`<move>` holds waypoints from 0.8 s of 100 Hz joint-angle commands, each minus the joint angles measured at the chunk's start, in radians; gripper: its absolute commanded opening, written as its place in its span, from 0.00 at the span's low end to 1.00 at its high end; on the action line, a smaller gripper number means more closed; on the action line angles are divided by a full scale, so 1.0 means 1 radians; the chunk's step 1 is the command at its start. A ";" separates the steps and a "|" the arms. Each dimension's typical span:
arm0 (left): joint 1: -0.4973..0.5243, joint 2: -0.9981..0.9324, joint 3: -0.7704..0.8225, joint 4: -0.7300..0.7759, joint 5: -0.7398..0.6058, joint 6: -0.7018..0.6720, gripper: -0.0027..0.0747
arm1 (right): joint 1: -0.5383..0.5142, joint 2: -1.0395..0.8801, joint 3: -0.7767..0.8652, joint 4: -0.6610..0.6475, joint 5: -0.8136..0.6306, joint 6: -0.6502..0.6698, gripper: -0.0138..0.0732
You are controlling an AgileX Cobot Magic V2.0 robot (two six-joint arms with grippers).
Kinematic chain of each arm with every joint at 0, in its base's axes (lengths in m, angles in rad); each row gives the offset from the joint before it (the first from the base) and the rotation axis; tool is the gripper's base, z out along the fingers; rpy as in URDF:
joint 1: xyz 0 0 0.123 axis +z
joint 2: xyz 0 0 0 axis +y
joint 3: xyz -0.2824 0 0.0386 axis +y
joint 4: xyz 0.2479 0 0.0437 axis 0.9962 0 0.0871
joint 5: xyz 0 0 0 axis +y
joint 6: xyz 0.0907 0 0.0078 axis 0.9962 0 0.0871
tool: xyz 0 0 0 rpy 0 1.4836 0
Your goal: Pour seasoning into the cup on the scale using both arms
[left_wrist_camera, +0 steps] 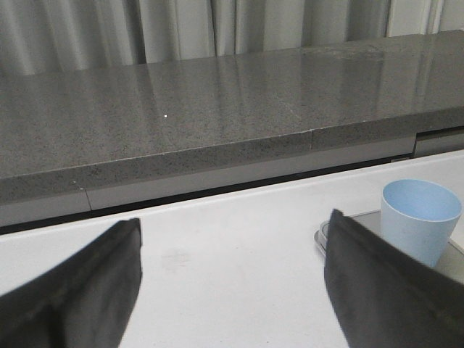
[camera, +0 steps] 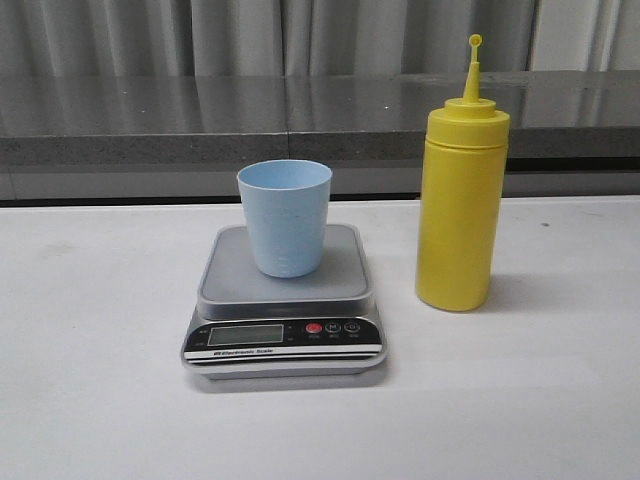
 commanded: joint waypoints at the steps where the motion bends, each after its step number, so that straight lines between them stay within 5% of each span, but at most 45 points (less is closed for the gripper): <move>1: 0.003 -0.002 -0.024 0.014 -0.086 0.001 0.69 | -0.005 -0.013 0.001 -0.003 -0.083 -0.008 0.02; 25: 0.003 -0.002 -0.024 0.014 -0.086 0.001 0.57 | -0.005 -0.013 0.001 -0.003 -0.083 -0.008 0.02; 54: 0.003 -0.002 -0.024 0.014 -0.086 0.001 0.01 | -0.005 -0.013 0.001 -0.003 -0.083 -0.008 0.02; 80: 0.003 -0.002 -0.024 0.014 -0.086 0.001 0.01 | -0.005 -0.013 0.001 -0.003 -0.083 -0.008 0.02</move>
